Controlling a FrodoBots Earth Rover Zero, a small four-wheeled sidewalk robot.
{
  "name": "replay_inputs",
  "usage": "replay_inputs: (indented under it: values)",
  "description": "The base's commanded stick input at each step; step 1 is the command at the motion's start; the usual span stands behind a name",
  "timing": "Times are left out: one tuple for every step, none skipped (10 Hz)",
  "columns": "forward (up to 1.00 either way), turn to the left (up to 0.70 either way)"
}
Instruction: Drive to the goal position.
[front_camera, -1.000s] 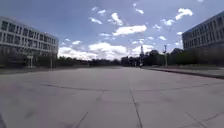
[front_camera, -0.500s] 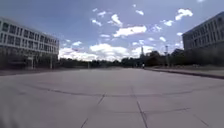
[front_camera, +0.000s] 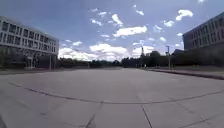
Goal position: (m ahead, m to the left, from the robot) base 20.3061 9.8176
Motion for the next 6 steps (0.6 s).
replay_inputs:
  values:
    - [0.7, 0.03]
    - [0.7, 0.04]
    - [0.7, 0.04]
    - [0.7, 0.04]
    - [0.7, 0.04]
    - [0.7, 0.04]
